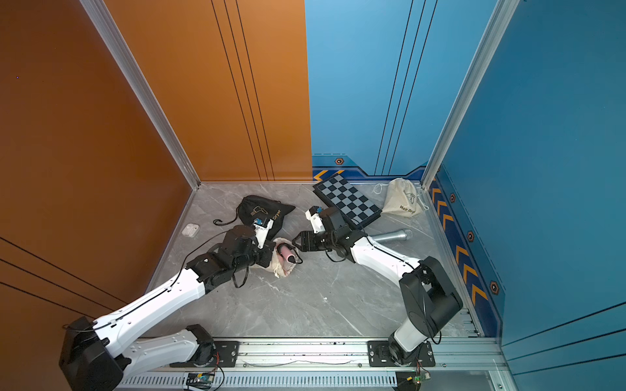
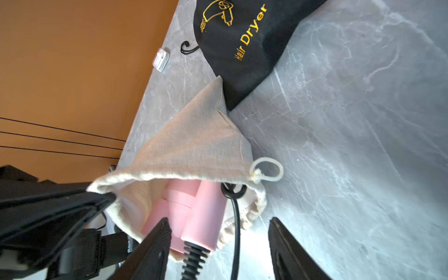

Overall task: Pack away hair dryers
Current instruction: Place the hair dryer in the drawstring bag, then pull the drawstrings on both sides of the drawstring bag.

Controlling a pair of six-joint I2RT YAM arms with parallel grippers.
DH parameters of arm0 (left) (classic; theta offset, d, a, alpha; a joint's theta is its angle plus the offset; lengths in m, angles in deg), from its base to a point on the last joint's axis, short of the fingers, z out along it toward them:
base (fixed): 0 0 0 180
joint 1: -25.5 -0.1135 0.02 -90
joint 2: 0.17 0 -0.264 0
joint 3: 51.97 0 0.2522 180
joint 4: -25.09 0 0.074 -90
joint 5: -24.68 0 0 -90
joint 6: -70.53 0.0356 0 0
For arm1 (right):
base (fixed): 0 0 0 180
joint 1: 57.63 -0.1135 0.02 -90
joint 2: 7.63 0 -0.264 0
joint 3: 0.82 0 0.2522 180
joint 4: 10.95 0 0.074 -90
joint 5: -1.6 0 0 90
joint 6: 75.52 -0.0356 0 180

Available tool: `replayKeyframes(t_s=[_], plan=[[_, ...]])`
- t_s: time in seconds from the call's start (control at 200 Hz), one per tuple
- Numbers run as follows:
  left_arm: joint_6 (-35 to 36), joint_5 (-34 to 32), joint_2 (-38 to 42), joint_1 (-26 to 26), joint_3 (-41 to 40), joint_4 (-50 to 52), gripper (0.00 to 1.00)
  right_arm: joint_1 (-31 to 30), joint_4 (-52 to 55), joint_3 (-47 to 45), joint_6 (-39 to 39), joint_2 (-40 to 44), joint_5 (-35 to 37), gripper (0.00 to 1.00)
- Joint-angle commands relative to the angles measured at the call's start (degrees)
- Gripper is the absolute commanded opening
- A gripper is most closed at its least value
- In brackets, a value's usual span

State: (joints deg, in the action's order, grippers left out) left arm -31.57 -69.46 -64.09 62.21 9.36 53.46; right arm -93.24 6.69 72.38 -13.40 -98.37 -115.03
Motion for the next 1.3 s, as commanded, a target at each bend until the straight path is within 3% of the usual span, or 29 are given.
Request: replayKeyframes(t_s=[0.0,0.21,0.731,0.871,0.936,1.111,1.296], plan=[[-0.8,1.7,0.8,-0.7,2.6,-1.9,0.0,-0.1,-2.4,-2.6,6.8,1.7,3.1,0.65],[-0.9,2.3,1.5,-0.8,2.4,-1.7,0.0,-0.5,-9.9,-2.1,8.4,-1.6,2.6,0.65],[-1.3,3.3,1.7,-1.5,3.4,-0.4,0.0,-2.6,-12.8,2.7,12.2,-9.6,2.2,0.63],[-1.4,3.6,2.0,-1.5,3.8,-0.1,0.0,-2.6,-11.9,5.8,12.4,-13.2,1.8,0.58],[-1.4,3.7,2.5,-1.6,3.9,0.1,0.0,-2.5,-12.8,6.4,12.5,-14.1,1.4,0.51],[-1.2,3.1,3.4,-2.1,4.6,1.8,0.0,-2.0,-11.4,9.2,11.7,-13.0,0.4,0.0],[-2.4,1.8,4.8,-5.2,5.7,3.9,0.0,-1.7,-1.4,12.4,10.5,-6.8,1.2,0.0]])
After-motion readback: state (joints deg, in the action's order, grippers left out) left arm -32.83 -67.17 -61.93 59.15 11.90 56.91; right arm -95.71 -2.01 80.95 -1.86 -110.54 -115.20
